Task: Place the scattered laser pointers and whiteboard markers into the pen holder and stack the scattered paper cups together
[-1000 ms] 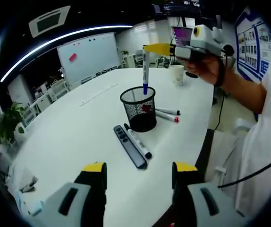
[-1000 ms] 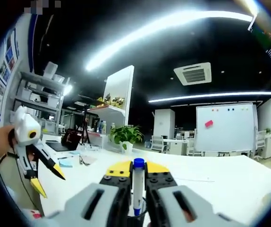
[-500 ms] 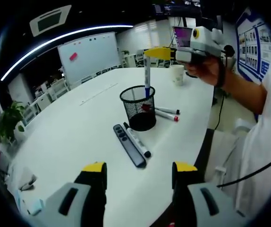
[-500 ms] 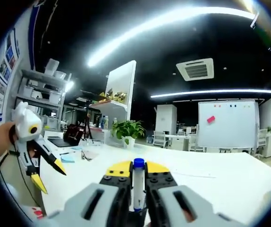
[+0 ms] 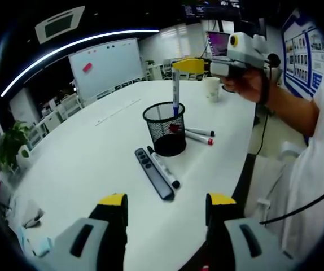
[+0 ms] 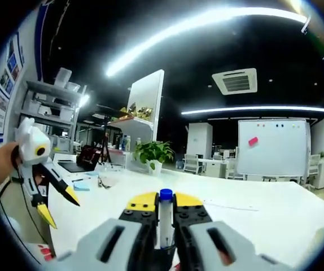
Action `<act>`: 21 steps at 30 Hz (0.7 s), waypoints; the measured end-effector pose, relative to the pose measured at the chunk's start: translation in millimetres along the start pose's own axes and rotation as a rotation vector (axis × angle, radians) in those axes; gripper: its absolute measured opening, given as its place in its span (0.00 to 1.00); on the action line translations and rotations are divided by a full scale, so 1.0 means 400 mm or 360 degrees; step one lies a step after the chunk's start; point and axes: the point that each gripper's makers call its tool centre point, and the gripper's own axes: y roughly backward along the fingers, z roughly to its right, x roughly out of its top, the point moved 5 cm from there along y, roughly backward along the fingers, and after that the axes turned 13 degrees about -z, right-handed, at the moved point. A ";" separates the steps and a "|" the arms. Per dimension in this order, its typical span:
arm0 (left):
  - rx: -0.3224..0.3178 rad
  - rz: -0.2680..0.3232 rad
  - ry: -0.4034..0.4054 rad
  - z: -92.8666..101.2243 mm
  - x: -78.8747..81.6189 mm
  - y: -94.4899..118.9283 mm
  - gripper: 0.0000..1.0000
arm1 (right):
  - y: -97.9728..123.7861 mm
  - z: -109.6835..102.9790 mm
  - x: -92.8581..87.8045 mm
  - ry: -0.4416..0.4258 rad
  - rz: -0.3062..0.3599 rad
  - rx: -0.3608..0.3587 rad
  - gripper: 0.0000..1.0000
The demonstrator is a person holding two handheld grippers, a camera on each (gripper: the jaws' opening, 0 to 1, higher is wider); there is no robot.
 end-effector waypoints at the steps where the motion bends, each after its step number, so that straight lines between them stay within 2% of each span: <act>1: 0.0000 0.0000 -0.0001 0.000 0.000 0.000 0.56 | 0.000 0.000 -0.001 0.0000 -0.0003 0.0000 0.11; 21: -0.0009 0.0000 -0.0003 0.005 -0.001 -0.005 0.56 | 0.002 0.011 -0.021 -0.0037 -0.0053 -0.0018 0.11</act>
